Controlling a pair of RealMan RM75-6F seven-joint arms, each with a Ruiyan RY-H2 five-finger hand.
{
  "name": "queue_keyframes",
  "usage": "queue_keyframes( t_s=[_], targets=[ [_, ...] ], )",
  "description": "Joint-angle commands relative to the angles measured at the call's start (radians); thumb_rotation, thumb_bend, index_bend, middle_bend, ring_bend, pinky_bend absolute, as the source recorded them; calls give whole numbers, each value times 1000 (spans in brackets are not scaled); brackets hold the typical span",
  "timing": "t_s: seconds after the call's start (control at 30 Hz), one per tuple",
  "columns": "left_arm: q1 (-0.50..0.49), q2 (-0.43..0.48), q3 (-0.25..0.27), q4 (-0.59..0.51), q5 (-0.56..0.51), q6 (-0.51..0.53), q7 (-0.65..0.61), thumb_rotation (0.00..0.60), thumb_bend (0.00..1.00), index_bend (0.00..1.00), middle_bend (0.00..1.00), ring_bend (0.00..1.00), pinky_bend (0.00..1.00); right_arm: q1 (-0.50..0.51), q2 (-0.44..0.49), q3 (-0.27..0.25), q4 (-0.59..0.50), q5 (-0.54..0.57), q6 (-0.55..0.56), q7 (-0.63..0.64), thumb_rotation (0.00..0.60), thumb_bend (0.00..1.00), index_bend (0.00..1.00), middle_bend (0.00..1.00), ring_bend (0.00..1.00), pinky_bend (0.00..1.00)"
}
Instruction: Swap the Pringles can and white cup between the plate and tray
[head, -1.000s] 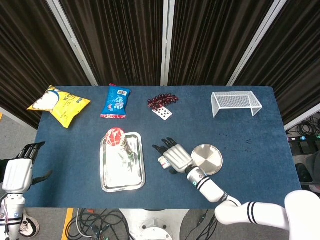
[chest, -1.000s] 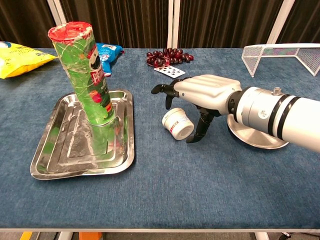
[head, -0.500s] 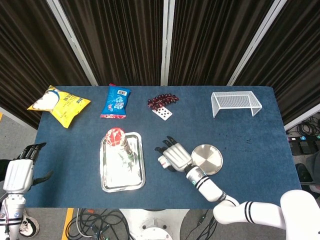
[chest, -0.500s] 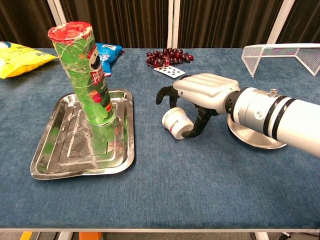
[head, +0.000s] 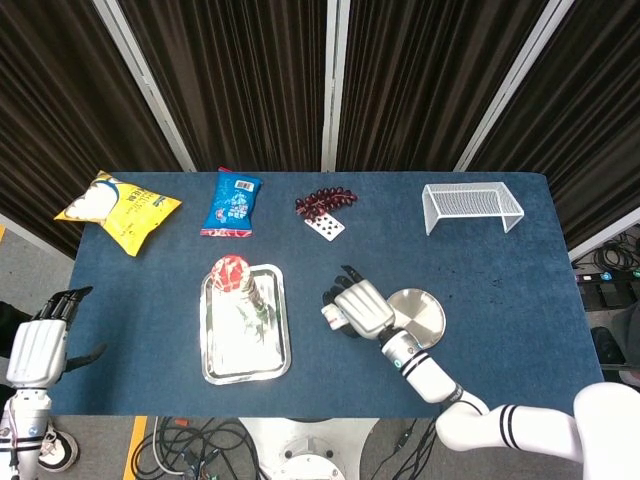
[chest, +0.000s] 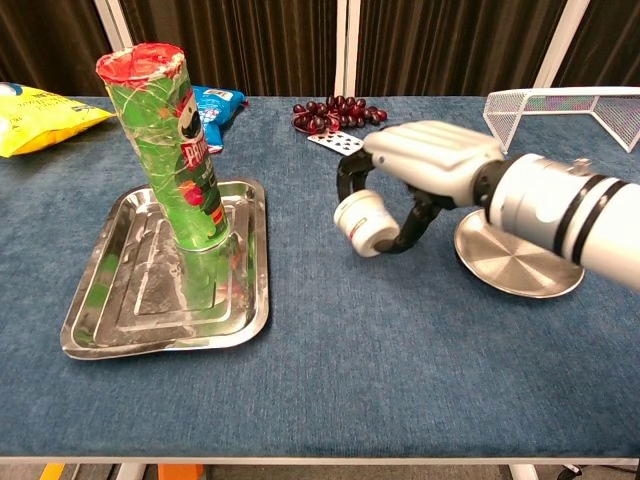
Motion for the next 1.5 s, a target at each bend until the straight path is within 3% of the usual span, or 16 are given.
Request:
queue_keyframes(
  t_s=[0.03,0.3,0.6,0.77,0.87,0.93,1.0,1.2,1.37,1.5],
  targets=[
    [2,1,-1,-3,6,1,0,600,107,147,192,156,406,-38,55,-14,-39,-12,45,2,600,204,401,521,211,92],
    [2,0,-6,-11,19,-4,11,600,106,148,192,156,406,-126,138,-62,-32,11,87,45,600,204,401,520,211,92],
    [4,0,-12,-16,21,-11,18,600,106,148,192,156,406,-163,141,-81,22,14,70,107,600,189,373,514,205,86],
    [7,1,-15,-18,22,-11,16,600,106,148,192,156,406,-168,169,-83,5,24,38,127,600,96,174,384,91,8],
    [7,2,-15,-19,21,-15,16,600,102,148,192,156,406,-171,197,-86,-18,46,17,120,600,16,33,201,8,0],
    [8,3,-16,-20,21,-17,17,600,99,148,192,156,406,-180,212,-85,-35,50,24,122,600,0,0,96,0,0],
    [12,4,-14,-20,22,-14,18,600,95,148,192,156,406,-191,227,-84,-48,43,38,134,600,0,0,60,0,0],
    [23,7,-13,-19,27,0,20,600,95,148,192,156,405,-276,316,-93,-115,-29,177,203,600,0,0,43,0,0],
    [45,17,14,-22,51,12,10,600,94,148,192,154,386,-432,386,-149,-130,-111,398,238,600,0,0,27,0,0],
    [64,3,39,26,95,41,34,600,94,160,188,97,304,-555,401,-199,-94,-132,519,293,600,0,0,1,0,0]
  ],
)
